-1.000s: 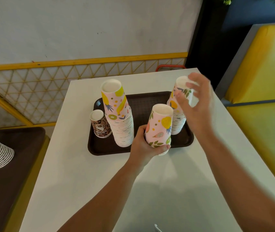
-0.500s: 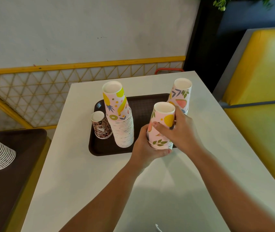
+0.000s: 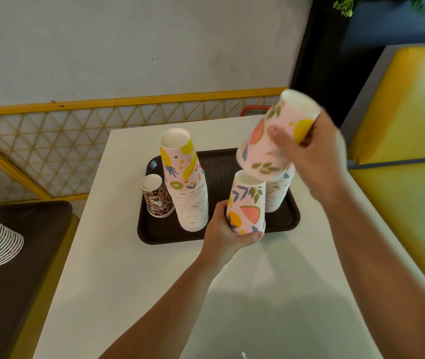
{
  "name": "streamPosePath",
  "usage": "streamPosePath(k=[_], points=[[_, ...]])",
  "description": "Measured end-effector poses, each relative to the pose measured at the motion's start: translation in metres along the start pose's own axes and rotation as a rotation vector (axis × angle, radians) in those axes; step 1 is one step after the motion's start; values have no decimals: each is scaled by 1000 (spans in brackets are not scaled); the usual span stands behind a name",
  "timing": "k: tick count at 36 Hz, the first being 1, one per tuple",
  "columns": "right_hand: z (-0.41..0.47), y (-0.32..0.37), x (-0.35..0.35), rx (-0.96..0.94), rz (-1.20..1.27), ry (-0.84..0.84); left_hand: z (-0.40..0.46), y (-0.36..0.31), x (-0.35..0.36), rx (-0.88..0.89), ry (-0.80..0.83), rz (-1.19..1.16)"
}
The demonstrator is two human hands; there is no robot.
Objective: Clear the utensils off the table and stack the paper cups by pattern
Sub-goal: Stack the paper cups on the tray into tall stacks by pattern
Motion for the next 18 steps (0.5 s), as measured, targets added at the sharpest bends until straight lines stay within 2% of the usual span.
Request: streamPosePath(k=[3, 6, 14, 18], points=[[18, 28, -19, -146, -18, -155, 1, 1, -1, -11, 1, 9], [33, 30, -23, -195, -87, -208, 2, 1, -1, -10, -3, 5], [45, -29, -13, -73, -197, -167, 7, 3, -1, -9, -19, -9], [39, -45, -8, -6, -238, -88, 7, 3, -1, -18, -13, -7]])
Point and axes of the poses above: each hand's wrist, its own z-axis towards the middle knuckle, its own x-axis out of the palm, y = z × x, the point moved 8 cm from there along z, towards the middle knuckle, and after that the axes turned 13 degrees about z, right-handed, at the moved point
